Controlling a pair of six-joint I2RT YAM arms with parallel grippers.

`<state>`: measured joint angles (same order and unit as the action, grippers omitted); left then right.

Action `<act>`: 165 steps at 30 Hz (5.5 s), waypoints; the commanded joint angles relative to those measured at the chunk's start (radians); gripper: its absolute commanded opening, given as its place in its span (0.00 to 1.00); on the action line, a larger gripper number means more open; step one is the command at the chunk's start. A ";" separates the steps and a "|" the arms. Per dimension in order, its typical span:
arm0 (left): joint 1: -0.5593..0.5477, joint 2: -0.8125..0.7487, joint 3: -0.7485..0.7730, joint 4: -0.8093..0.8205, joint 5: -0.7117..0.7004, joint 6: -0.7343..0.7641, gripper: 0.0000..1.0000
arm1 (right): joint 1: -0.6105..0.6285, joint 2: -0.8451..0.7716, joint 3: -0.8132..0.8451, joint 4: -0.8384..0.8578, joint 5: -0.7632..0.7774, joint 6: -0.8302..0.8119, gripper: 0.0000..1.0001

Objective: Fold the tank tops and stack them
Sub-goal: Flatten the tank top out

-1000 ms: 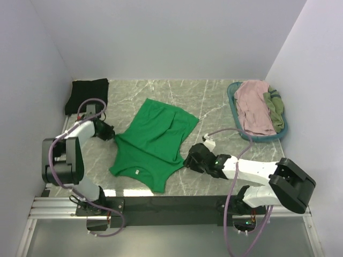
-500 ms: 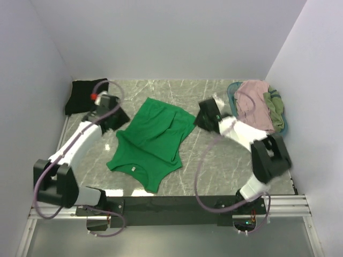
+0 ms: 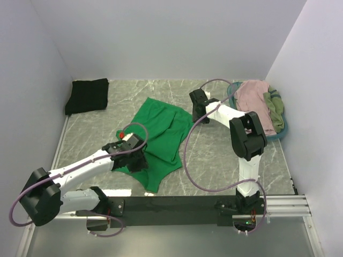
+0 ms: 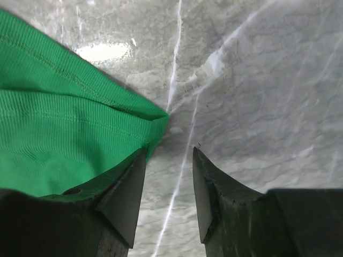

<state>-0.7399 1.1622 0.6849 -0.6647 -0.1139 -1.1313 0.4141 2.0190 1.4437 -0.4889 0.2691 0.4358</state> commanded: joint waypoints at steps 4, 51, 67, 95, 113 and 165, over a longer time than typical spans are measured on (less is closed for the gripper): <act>-0.131 0.017 -0.019 -0.007 0.017 -0.067 0.54 | -0.005 -0.008 0.026 0.056 -0.005 -0.202 0.47; -0.282 0.100 -0.042 -0.010 0.042 -0.081 0.17 | -0.058 0.118 0.248 -0.099 -0.048 -0.241 0.00; 0.410 0.303 0.238 0.025 -0.018 0.280 0.01 | -0.166 0.002 0.075 -0.084 -0.021 -0.036 0.00; 0.650 -0.072 0.128 -0.253 -0.069 0.223 0.01 | 0.003 -0.706 -0.790 0.227 -0.054 0.278 0.00; 0.797 -0.034 0.197 -0.279 0.105 0.419 0.37 | -0.031 -0.666 -0.683 0.167 -0.045 0.130 0.33; -0.061 0.246 0.114 -0.059 -0.052 0.084 0.01 | 0.074 -0.713 -0.747 0.035 -0.031 0.201 0.00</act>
<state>-0.7967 1.4796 0.8246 -0.6243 -0.2085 -1.0801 0.4679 1.3750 0.7227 -0.3985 0.2264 0.6029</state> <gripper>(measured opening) 0.023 0.021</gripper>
